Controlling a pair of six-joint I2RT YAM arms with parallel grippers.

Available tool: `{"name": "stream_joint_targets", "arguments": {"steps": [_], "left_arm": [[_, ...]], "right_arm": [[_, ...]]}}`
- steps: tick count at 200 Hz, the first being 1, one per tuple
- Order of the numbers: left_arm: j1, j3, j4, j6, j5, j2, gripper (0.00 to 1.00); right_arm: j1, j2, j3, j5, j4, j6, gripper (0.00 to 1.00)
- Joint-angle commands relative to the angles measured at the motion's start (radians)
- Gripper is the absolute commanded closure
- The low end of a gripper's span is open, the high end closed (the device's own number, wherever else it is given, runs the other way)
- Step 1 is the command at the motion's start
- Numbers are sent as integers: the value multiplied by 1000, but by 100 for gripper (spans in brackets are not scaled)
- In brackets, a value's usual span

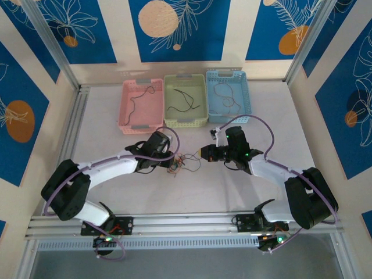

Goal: Untangle the cables

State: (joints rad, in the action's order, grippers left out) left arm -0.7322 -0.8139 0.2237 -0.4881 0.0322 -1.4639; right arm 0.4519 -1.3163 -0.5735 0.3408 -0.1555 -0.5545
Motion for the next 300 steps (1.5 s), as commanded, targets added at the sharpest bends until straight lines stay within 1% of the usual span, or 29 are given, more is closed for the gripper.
{"name": "stream_joint_targets", "arguments": {"steps": [1,34,43,57,70,88,100,122,138,170,189,218,249,274,300], "left_arm": [[16,30,-41,-8,-34,-16,72],[17,39,-55,-10,-43,-23,82],[16,44,-54,-9,-43,-20,88],[19,47,-42,-2,-29,-6,100],[24,45,-10,7,-4,21,100],[42,37,55,18,43,78,100],[53,36,100,25,76,131,100],[78,44,194,29,147,267,100],[112,39,272,37,192,380,100],[197,-12,427,55,247,597,100],[225,-50,476,56,254,687,100],[234,-83,527,58,278,742,100],[237,-77,526,55,252,738,100],[237,-64,508,54,211,723,100],[237,-75,514,71,163,698,100]], "right_arm": [[1,22,-2,9,20,12,100],[1,23,0,9,22,13,100],[1,24,-1,7,24,14,100],[1,28,-1,1,28,16,100],[-1,40,3,-22,35,15,100],[-8,62,7,-92,68,19,100],[-21,73,9,-158,101,18,100],[-55,114,22,-327,166,-8,100],[-114,167,59,-419,194,-62,100],[-241,273,124,-488,237,-143,100],[-299,306,155,-467,232,-175,100],[-340,321,173,-462,233,-201,100],[-358,298,176,-413,207,-203,100],[-360,296,180,-378,187,-195,100],[-358,307,182,-297,148,-188,100]]}}
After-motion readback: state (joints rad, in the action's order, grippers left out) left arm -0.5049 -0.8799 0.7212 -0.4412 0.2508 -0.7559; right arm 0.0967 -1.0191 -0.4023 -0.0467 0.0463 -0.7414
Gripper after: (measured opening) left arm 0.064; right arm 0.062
